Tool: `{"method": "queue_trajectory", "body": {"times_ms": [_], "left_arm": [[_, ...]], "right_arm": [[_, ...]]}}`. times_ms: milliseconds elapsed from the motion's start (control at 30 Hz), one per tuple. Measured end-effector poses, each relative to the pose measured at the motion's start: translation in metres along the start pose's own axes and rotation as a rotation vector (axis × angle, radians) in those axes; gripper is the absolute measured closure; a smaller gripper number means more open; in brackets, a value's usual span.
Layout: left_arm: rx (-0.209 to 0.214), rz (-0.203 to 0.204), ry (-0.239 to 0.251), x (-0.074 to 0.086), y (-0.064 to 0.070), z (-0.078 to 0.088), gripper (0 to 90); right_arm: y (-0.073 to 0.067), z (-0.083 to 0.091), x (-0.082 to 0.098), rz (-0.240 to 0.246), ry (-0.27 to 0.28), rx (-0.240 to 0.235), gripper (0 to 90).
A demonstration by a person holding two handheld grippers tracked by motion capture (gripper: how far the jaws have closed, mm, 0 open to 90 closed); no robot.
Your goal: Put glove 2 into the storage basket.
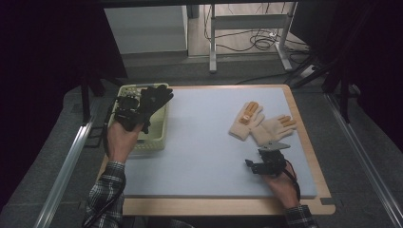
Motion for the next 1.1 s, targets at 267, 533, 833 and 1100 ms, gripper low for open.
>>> {"method": "queue_trajectory", "body": {"times_ms": [267,533,833,1100], "left_arm": [[-0.086,0.061,-0.032,0.004,-0.042,-0.027,62.5],[-0.14,0.124,-0.079,0.009,-0.067,-0.062,62.0],[-0.203,0.146,-0.218,0.019,-0.086,-0.09,60.2],[-0.225,0.163,-0.338,0.031,-0.093,-0.106,41.8]], "right_arm": [[0.0,0.0,0.0,0.0,0.0,0.0,26.7],[0.0,0.0,0.0,-0.001,0.001,-0.001,26.7],[0.0,0.0,0.0,-0.001,0.001,-0.002,26.5],[0.0,0.0,0.0,-0.001,0.001,-0.003,26.3]]}}
Point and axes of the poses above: each handheld gripper's, and its own axes: z roughly backward along the jaws, x roughly out of its underside, y roughly to its right, the point moved 9 cm from there along -z, roughly forward along the jaws
